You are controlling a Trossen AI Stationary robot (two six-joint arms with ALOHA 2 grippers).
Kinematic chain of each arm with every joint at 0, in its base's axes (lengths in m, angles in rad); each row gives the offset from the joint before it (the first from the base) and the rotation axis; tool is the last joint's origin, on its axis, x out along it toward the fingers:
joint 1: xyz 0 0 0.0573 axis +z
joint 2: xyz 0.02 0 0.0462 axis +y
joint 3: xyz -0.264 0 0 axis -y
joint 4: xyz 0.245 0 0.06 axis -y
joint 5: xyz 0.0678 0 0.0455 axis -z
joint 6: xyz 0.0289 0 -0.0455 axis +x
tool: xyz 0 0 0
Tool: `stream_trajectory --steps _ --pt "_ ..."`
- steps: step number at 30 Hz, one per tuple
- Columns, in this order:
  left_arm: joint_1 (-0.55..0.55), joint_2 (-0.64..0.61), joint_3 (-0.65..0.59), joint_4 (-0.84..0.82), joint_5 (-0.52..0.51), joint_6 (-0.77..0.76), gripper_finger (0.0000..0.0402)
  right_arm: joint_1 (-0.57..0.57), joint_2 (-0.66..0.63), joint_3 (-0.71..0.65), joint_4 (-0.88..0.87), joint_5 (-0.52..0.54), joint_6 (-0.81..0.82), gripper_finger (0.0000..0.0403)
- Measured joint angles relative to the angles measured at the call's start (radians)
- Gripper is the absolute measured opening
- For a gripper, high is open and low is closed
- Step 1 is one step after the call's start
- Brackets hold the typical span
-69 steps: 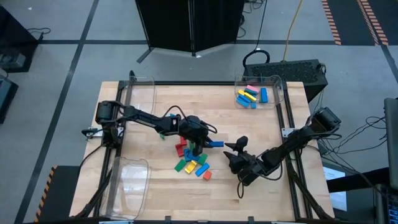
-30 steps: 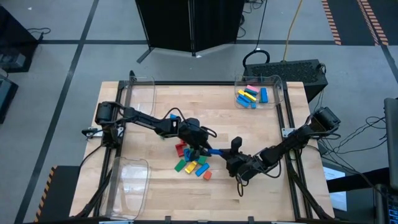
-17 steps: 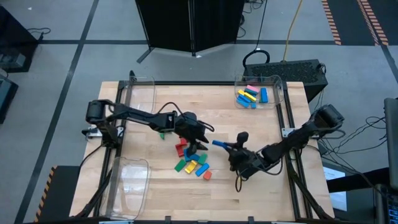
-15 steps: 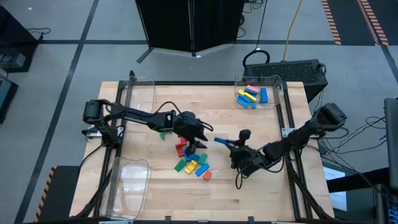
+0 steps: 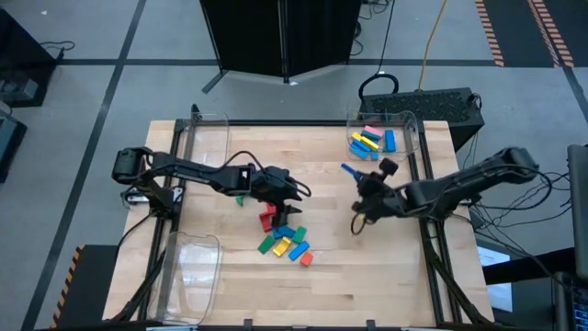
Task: Sort blocks by size
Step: Put the blue rectangular block into the top right transparent bin
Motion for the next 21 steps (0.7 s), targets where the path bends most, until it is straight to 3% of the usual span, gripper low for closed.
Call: stream_trajectory --steps 7,14,21 --pt "0.0 0.0 0.0 -0.116 -0.184 -0.005 0.0185 -0.185 -0.084 0.0 -0.015 -0.069 -0.027 0.0045" --pt "-0.002 0.0 0.0 -0.136 -0.235 -0.008 0.0185 -0.462 -0.101 0.0 -0.007 -0.174 -0.082 0.0045" --pt "-0.007 0.0 0.0 -0.19 -0.372 -0.043 0.0185 -0.754 -0.096 0.0 0.043 -0.37 -0.17 0.0045"
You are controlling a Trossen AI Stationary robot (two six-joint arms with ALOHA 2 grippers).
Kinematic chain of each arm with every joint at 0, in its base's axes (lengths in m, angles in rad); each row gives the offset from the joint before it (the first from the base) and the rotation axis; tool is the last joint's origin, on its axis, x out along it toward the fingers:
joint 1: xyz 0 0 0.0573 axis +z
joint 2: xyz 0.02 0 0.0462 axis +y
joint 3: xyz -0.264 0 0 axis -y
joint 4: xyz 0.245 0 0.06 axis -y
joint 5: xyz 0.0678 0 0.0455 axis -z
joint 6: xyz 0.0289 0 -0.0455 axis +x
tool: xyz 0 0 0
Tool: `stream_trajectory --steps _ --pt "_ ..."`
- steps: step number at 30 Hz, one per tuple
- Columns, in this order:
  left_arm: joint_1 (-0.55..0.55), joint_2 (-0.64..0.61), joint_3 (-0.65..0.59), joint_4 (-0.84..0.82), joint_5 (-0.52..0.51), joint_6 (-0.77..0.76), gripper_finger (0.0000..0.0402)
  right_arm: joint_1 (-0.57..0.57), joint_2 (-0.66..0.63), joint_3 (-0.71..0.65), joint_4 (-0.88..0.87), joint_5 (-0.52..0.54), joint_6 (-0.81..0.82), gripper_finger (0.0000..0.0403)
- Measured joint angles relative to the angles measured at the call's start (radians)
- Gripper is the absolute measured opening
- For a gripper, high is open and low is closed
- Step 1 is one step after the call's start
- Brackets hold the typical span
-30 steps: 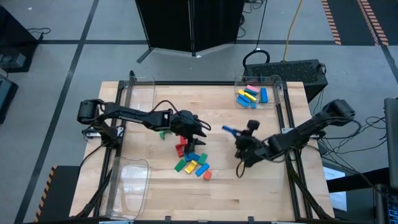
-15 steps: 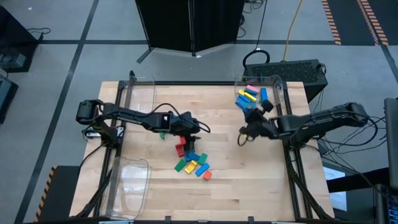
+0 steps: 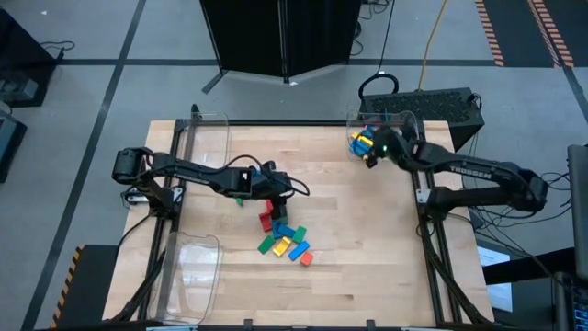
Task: Sort blocks by size
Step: Put the blue rectangular block into the top right transparent bin, then put the green rectangular block into the top right transparent bin
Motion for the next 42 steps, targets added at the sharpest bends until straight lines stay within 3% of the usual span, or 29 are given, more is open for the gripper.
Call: stream_trajectory --steps 9,15,23,32,42 --pt "-0.001 0.0 0.0 -0.052 -0.041 -0.011 0.0185 -0.247 0.124 0.0 0.142 -0.261 -0.072 0.0045" --pt "-0.001 0.0 0.0 -0.054 -0.041 -0.007 0.0185 -0.33 0.242 0.0 0.201 -0.259 -0.088 0.0049" --pt "0.0 0.0 0.0 -0.051 -0.079 0.01 0.0185 -0.368 0.315 0.0 0.216 -0.259 -0.093 0.0091" --pt "0.0 0.019 -0.001 -0.046 -0.019 0.013 0.0185 -0.367 0.273 0.0 0.232 -0.257 -0.093 0.0114" --pt "-0.001 -0.006 -0.001 -0.093 -0.01 0.061 0.0185 -0.257 0.058 0.0 0.165 -0.312 -0.05 0.0105"
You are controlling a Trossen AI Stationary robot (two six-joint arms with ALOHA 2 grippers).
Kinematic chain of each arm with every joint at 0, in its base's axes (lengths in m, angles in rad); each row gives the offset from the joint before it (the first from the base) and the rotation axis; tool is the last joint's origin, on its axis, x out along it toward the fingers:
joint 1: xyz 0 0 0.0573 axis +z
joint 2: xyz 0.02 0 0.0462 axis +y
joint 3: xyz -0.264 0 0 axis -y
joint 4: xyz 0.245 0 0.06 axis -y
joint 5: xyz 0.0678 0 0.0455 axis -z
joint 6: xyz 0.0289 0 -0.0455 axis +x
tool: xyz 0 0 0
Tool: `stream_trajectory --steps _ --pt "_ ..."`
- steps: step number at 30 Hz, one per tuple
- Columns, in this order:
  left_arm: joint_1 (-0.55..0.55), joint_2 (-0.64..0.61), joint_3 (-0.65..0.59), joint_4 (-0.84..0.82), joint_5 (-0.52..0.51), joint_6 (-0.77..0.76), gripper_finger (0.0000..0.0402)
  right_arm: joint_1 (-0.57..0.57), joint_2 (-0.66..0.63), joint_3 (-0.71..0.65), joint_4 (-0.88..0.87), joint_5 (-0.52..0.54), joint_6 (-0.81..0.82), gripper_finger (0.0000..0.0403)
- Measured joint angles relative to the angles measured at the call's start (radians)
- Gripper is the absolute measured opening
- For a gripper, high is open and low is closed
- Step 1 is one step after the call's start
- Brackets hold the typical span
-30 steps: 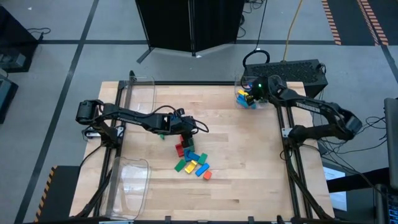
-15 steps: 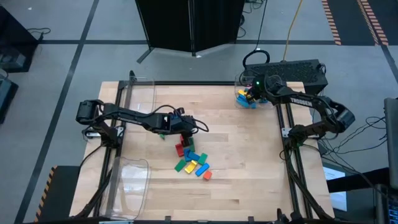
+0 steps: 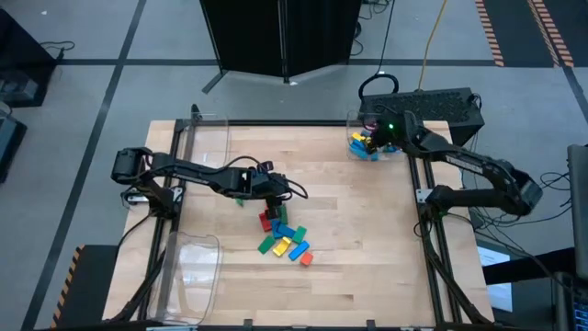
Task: Sort blocks by size
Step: Put the green rectangular block into the top right transparent bin
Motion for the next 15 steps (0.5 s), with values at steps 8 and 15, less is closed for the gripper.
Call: stream_trajectory --steps 8,15 --pt "-0.036 -0.009 0.0 -0.075 0.0 -0.039 0.0185 0.164 -0.194 0.0 -0.065 0.0 0.062 0.0085" --pt "-0.078 -0.009 0.0 -0.067 -0.008 -0.213 0.0185 0.35 -0.272 0.0 -0.098 0.0 0.159 0.0082"
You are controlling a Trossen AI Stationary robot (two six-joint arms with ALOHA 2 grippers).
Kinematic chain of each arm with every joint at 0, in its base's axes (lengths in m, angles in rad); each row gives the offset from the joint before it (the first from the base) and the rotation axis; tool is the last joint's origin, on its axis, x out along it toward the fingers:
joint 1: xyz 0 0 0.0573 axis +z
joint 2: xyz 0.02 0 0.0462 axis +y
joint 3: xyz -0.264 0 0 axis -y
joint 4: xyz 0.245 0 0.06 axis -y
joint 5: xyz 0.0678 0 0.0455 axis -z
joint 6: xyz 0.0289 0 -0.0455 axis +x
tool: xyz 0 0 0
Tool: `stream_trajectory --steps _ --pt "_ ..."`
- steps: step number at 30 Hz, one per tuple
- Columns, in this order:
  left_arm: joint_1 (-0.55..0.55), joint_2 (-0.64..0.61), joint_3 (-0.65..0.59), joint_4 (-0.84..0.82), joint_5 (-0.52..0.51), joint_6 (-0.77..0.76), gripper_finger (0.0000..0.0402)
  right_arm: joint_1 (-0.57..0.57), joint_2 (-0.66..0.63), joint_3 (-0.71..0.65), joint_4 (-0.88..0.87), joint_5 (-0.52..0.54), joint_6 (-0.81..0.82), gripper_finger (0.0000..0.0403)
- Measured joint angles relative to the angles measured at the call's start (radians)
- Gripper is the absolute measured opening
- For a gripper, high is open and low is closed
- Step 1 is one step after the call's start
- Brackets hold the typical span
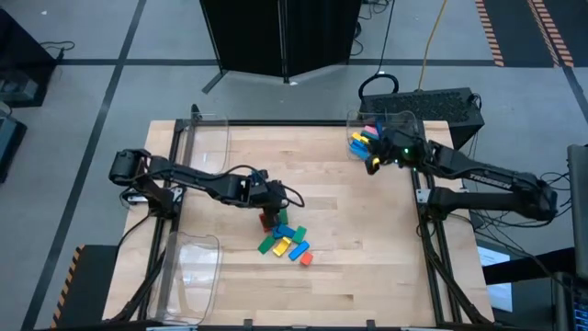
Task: Sort blocks by size
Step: Put the green rectangular block into the top right transparent bin
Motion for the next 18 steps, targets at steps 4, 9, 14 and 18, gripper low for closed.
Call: stream_trajectory --steps 4,9,14,18 --pt "0.0 0.007 0.0 0.024 0.003 -0.104 0.0185 0.098 -0.001 0.0 0.01 0.0 0.025 0.0082" --pt "0.002 0.007 0.0 0.028 0.009 -0.289 0.0185 0.199 0.002 0.0 0.013 0.005 0.035 0.0082" --pt "0.003 0.039 0.0 0.035 -0.079 -0.625 0.0185 0.266 0.002 0.0 0.028 0.047 0.039 0.0082" --pt "0.021 0.105 0.0 0.047 -0.002 -0.815 0.0185 0.299 0.002 0.0 0.035 0.061 0.039 0.0082"
